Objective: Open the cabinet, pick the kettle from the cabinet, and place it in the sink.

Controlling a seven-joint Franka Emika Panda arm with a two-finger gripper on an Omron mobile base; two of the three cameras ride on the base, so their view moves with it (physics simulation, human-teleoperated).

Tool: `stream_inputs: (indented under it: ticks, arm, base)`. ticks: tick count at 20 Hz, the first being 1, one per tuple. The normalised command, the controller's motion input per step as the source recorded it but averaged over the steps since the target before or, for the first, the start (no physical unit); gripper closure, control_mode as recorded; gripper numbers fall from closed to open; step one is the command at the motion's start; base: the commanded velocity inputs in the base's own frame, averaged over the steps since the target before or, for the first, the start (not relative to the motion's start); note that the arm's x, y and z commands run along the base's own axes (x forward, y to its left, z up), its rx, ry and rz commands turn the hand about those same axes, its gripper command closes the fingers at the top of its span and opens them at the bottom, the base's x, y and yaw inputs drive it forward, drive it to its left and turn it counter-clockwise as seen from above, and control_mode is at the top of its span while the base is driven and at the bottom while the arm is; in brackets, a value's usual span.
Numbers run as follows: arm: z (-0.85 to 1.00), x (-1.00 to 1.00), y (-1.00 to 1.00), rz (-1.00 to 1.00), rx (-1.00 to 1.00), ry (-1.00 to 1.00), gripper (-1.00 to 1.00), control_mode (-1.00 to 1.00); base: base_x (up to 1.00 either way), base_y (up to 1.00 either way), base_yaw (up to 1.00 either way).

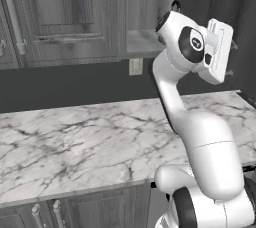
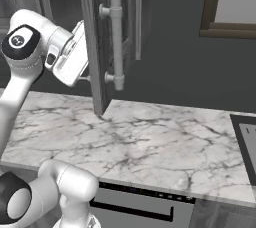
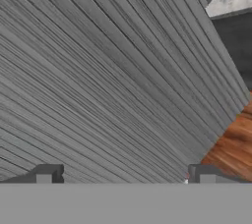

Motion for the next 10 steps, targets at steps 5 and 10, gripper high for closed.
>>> stream_inputs:
  ticks: [5,10]
  arm:
    - [0.03,-0.11,-0.51,-0.11,0.0,0.0,-1.0,-1.0]
    - [0.05,-0.07,-0.49,-0.09,0.0,0.0,-1.0,-1.0]
  base:
    - [0.0,0.0,0.0]
    - [0.0,0.0,0.0]
